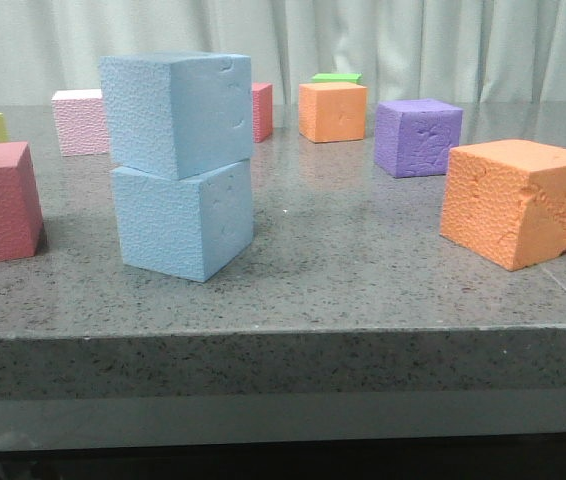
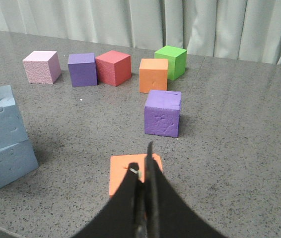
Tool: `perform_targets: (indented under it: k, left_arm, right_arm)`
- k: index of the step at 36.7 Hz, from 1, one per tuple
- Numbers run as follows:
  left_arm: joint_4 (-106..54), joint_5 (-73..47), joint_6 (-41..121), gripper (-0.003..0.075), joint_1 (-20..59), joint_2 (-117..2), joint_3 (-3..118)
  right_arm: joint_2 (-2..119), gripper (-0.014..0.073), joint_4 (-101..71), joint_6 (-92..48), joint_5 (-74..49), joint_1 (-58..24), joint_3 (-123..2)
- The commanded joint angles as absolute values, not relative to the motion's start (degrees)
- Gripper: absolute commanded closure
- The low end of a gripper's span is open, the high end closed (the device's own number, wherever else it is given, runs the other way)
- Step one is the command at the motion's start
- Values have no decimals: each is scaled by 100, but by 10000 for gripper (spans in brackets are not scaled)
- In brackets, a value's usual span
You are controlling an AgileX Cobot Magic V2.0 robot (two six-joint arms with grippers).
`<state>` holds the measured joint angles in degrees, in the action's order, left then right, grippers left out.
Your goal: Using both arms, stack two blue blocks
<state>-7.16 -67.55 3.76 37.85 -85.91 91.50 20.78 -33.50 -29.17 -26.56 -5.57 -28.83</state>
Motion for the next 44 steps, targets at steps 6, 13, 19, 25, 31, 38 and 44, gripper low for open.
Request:
perform_targets:
  k: [6,13,19,25,31,38,44]
  left_arm:
    - [-830,-5949,450,741,3865,-7514,8776]
    - [-749,-4638,488,741,3865,-6132,7449]
    - [-654,-3733,488,741,3865,-4874,6185]
    - [-654,-3303,488,741,3865,-3727,5035]
    - [-777,-2912,488,741,3865,-2671,4221]
    - [-851,-2473,488,741,3865,-1351,3441]
    - [-810,-2301,488,741,3865,-622,3135]
  right_arm:
    - [2119,660,-3475,-2921,-2334,-518,-3022]
    - [2119,660,-3475,-2921,-2334,-518,-3022]
    - [2119,660,-3475,-2921,-2334,-518,-3022]
    - [2119,660,-3475,-2921,-2334,-518,-3022]
    - [2119,660,-3475,-2921,-2334,-518,-3022]
    - [2119,660,-3475,-2921,-2334,-518,-3022]
    - [2119,660,-3475,-2921,-2334,-518,-3022]
